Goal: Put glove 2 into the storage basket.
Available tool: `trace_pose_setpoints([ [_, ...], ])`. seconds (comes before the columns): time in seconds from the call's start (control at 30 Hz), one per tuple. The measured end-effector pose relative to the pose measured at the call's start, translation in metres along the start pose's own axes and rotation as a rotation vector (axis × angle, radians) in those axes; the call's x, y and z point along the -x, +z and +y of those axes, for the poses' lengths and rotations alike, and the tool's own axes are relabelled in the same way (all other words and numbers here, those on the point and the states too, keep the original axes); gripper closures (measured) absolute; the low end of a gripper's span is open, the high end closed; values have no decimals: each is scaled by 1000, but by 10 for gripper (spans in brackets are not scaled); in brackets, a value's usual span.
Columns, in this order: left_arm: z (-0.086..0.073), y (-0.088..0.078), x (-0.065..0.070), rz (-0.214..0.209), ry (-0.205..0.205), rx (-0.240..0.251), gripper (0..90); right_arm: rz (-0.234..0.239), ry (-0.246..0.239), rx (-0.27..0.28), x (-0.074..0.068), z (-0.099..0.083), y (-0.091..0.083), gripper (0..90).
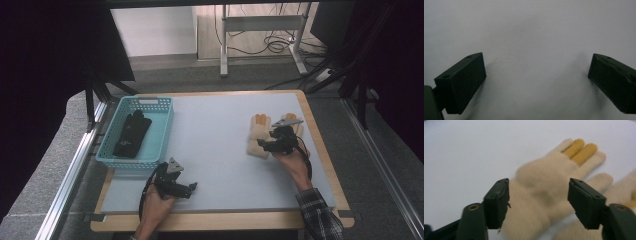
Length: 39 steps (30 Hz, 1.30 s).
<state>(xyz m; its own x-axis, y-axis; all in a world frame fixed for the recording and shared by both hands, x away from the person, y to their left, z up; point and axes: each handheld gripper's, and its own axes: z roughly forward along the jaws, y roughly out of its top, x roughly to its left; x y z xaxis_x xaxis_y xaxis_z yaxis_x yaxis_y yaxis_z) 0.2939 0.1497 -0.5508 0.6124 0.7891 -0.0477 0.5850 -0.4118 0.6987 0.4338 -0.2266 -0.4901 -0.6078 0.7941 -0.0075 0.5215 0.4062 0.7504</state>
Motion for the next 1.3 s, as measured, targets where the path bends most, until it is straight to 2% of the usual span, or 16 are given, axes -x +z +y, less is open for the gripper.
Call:
trace_pose_setpoints([
  [0.17,0,0,0,0,0,0,17,-23,-7,-26,4,13,25,246],
  [0.33,0,0,0,0,0,0,17,-67,-32,-98,6,15,49,236],
  [0.4,0,0,0,0,0,0,17,-61,-28,-121,7,13,56,270],
  [0.47,0,0,0,0,0,0,17,-31,-2,-114,10,12,57,340],
  [0.5,0,0,0,0,0,1,17,-25,0,-115,10,12,56,399],
  [0.63,0,0,0,0,0,1,17,-33,-1,-139,5,14,53,489],
  [0.83,0,0,0,0,5,-5,17,-20,8,-132,4,14,49,511],
  [0.97,0,0,0,0,5,-5,17,-2,2,-101,0,18,37,510],
  [1.13,0,0,-1,0,6,-6,17,28,-45,-55,-18,27,10,507],
  [1.3,0,0,-1,0,6,-6,17,80,-96,-21,-46,31,-17,501],
])
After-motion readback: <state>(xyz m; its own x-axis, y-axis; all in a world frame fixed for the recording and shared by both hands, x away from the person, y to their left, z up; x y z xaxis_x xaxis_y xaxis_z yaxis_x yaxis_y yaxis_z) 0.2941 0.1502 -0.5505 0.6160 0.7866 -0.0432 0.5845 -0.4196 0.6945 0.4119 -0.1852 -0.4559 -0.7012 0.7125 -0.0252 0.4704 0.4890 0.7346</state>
